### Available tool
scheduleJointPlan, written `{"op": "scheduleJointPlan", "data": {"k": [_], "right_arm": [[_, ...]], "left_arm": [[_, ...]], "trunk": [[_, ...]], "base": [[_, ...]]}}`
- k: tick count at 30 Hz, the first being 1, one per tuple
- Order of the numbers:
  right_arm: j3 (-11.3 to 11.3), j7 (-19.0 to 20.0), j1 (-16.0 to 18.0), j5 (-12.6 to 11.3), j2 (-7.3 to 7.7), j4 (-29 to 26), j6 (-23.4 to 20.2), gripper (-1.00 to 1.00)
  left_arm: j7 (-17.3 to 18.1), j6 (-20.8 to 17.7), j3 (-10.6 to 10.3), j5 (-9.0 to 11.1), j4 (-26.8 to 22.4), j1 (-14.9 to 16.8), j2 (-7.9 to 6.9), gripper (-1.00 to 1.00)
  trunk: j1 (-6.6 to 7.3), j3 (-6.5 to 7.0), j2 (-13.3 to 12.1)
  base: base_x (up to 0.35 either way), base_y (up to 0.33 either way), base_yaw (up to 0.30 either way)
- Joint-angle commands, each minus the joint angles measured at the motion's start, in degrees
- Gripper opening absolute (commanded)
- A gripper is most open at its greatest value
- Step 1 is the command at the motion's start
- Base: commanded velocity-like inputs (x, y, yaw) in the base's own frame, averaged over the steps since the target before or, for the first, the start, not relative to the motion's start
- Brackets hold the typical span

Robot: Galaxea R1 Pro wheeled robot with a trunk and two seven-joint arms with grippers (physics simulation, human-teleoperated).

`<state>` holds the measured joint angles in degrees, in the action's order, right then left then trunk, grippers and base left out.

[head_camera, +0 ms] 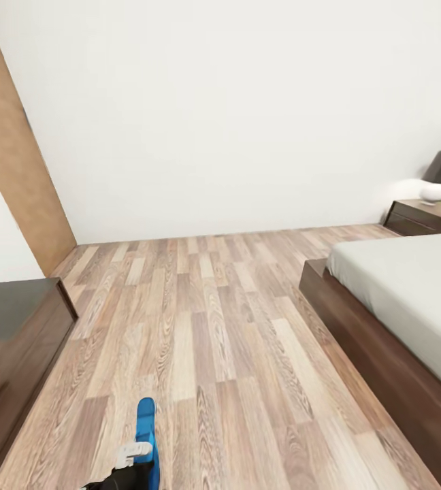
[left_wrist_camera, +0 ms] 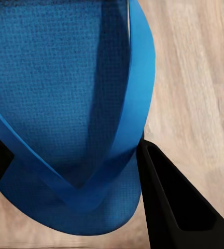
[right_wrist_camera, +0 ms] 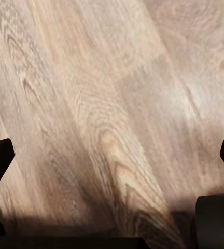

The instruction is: In the bedroom, move the book from the bed onto either nightstand, and place the two sandals side by side next to the bed.

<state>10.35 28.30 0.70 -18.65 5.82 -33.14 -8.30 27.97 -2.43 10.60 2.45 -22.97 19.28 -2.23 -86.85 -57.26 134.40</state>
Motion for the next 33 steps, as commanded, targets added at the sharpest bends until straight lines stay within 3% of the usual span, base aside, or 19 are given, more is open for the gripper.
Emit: {"op": "scheduleJointPlan", "data": {"k": [1, 33], "right_arm": [[0.2, 0.3, 0.0, -0.6, -0.02, -0.1, -0.6, 1.00], [0.2, 0.3, 0.0, -0.6, -0.02, -0.1, -0.5, 1.00]], "left_arm": [[0.4, -0.2, 0.3, 0.2, 0.0, 0.1, 0.03, -1.00], [0.4, -0.2, 0.3, 0.2, 0.0, 0.1, 0.03, -1.00]], "trunk": [[0.01, -0.05, 0.0], [0.01, -0.05, 0.0]], "base": [[0.000, 0.000, 0.294], [0.000, 0.000, 0.294]]}}
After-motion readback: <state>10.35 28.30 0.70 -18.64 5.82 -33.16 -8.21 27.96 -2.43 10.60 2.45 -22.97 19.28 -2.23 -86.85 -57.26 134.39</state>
